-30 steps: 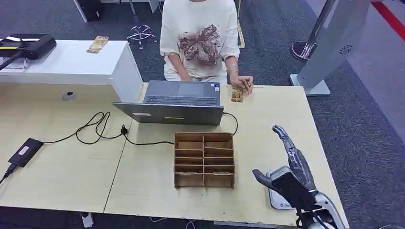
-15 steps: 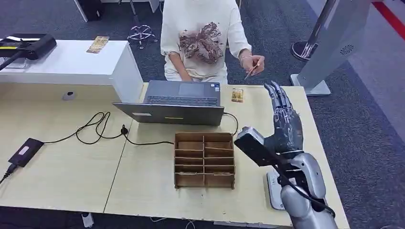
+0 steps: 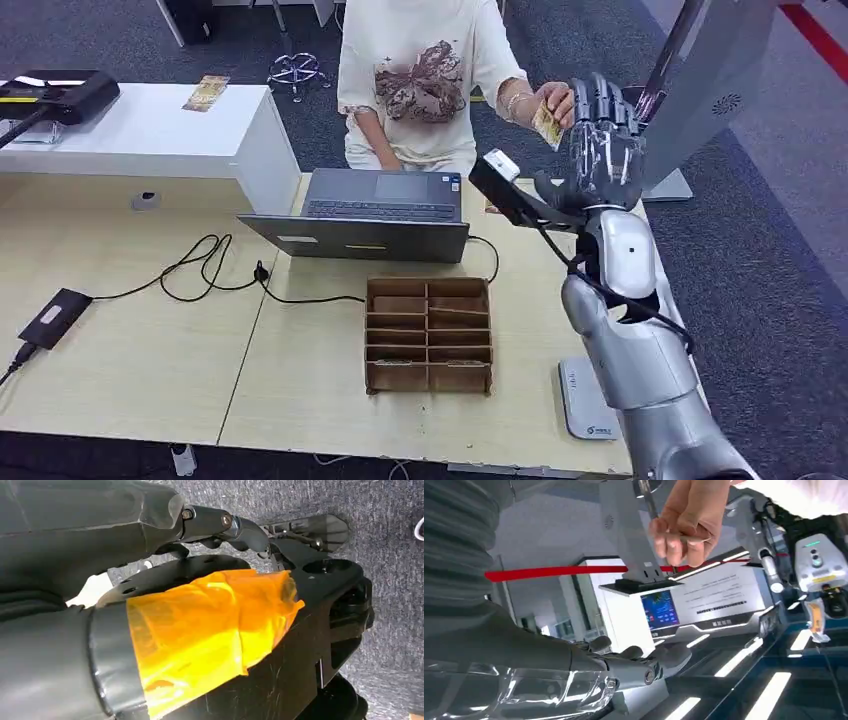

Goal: Pass the card to the sensor for recognition and then transmit it.

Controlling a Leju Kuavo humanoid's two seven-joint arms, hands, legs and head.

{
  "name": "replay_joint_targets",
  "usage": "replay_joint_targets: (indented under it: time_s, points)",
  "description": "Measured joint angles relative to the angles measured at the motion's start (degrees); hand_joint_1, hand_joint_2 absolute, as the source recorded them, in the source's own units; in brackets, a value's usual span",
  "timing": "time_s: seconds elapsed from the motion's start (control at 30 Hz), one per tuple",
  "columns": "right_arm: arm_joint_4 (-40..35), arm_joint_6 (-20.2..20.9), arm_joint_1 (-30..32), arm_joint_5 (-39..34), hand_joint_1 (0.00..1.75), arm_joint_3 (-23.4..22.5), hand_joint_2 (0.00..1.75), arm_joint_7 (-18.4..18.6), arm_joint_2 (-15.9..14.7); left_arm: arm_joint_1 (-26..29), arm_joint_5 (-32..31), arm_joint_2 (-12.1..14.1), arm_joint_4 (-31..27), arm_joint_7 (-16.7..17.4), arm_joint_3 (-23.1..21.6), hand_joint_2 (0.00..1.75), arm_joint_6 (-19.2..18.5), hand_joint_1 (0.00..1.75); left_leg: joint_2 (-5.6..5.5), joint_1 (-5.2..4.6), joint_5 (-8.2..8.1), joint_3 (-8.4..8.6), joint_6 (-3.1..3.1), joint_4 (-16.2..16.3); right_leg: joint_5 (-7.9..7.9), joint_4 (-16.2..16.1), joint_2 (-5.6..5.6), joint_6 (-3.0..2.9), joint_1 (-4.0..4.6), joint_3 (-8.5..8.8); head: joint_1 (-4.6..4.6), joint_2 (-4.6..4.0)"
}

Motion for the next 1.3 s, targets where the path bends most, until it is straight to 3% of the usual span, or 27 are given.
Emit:
replay_joint_targets:
  time_s: [0.33,0.67,0.7,0.73,1.3]
  points:
    - [5.33,-0.33,-2.14,1.53,0.0,-1.25,1.75,0.22,0.68,-0.05,-0.33,0.09,0.0,-0.02,-1.01,0.0,-0.04,0.0,0.01,0.0,0.0,-0.03,0.0,0.0,-0.01,-0.01,0.01,0.0,0.01,-0.03,-0.02,0.0]
    - [12.12,-1.31,-6.76,4.06,0.02,-7.06,1.75,0.85,0.68,-0.07,-0.85,0.11,0.0,0.0,-1.83,0.0,-0.17,0.0,0.01,0.0,0.01,-0.03,0.0,0.04,0.08,-0.01,0.01,-0.01,0.0,-0.03,0.0,0.0]
    - [12.58,-1.5,-7.08,4.46,1.55,-7.56,1.75,0.85,0.68,-0.07,-0.85,0.11,0.0,0.0,-1.88,0.0,-0.17,0.0,0.01,0.0,0.01,-0.02,0.0,0.04,0.08,-0.01,0.01,-0.01,0.01,-0.03,-0.02,0.0]
    - [12.87,-1.7,-7.2,4.65,1.75,-8.06,1.75,0.85,0.68,-0.07,-0.83,0.11,0.0,0.0,-1.97,0.0,-0.18,0.0,0.01,0.01,0.01,-0.02,0.0,0.04,0.08,-0.01,0.01,-0.01,0.01,-0.02,0.0,0.02]
    - [14.38,-2.43,-7.13,7.14,1.75,-11.61,1.75,0.09,0.68,-0.07,-0.41,0.15,0.0,0.0,-2.1,0.0,-0.17,0.0,0.02,0.01,0.01,-0.02,0.0,0.04,0.08,0.0,0.02,-0.01,0.01,-0.04,-0.02,0.0]
